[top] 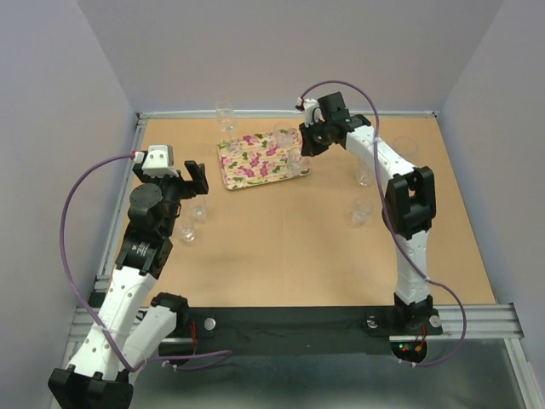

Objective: Place the glasses into the tray
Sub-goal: Place the glass into the tray

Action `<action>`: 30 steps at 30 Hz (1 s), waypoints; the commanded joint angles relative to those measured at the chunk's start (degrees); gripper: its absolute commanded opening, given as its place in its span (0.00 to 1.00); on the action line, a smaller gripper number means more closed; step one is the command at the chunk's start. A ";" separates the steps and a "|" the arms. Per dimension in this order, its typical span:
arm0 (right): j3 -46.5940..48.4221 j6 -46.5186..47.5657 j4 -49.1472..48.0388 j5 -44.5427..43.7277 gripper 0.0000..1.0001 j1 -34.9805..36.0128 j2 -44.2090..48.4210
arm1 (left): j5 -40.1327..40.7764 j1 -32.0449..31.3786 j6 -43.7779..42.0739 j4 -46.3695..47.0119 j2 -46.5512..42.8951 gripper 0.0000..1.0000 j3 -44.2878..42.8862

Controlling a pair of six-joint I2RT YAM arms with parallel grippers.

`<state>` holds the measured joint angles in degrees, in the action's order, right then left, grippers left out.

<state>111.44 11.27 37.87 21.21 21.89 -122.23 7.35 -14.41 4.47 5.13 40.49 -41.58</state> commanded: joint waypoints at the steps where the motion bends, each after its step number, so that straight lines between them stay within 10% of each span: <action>1: 7.20 -11.52 -7.19 -10.30 0.00 0.52 -3.17 | 0.91 0.00 -0.87 3.58 -0.24 0.98 0.89; 30: 17.94 -17.60 -12.64 -22.35 0.15 0.61 -16.19 | 1.08 0.00 -1.22 3.66 0.38 0.98 0.98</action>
<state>125.32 -5.98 28.84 -0.51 21.93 -138.19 7.79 -14.41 4.27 5.19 41.15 -41.58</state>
